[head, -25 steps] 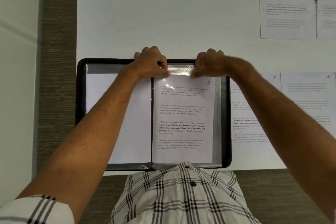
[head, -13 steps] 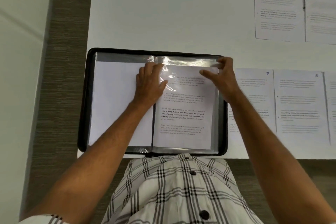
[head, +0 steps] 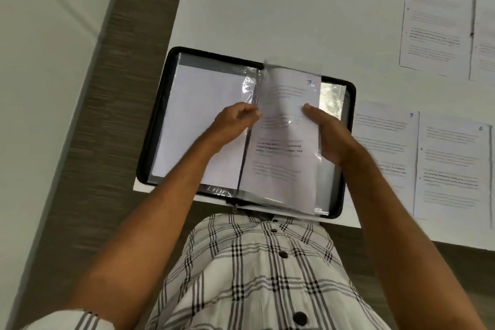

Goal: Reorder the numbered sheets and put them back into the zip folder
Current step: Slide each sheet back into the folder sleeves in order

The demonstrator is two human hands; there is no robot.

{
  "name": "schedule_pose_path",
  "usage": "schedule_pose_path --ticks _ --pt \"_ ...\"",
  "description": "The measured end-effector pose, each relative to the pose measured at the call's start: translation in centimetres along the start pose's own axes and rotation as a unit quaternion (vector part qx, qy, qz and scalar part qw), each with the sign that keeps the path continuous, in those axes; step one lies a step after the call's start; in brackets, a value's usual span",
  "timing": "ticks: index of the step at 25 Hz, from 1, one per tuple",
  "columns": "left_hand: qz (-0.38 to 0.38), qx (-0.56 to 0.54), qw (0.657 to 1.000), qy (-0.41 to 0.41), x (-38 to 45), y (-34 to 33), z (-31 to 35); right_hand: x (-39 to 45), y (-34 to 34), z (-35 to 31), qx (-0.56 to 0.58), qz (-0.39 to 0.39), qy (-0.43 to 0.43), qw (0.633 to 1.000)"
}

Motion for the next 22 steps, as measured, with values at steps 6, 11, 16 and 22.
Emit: schedule_pose_path --ticks 6,11,16,22 --pt "-0.052 -0.163 0.984 0.059 -1.6 4.1 -0.6 2.8 -9.8 1.7 -0.116 -0.160 0.014 0.980" --pt "0.023 -0.187 0.980 0.067 -2.3 8.1 -3.2 4.3 -13.4 4.3 -0.312 -0.158 0.052 0.935" --pt "0.124 -0.087 0.983 0.104 -2.4 11.1 -6.0 5.5 -14.4 6.6 -0.434 -0.166 0.058 0.884" --pt "0.319 0.293 0.896 0.100 -2.9 11.7 -6.5 6.7 -13.2 7.1 -0.415 -0.146 0.075 0.895"
Point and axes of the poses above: each hand's wrist, its own x-axis towards the middle knuckle, its own y-axis out of the back of the hand, z = x × y, the point moved 7 cm from there along x, towards the middle knuckle, and after that the axes turned 6 degrees about x, right-handed, at the moved point
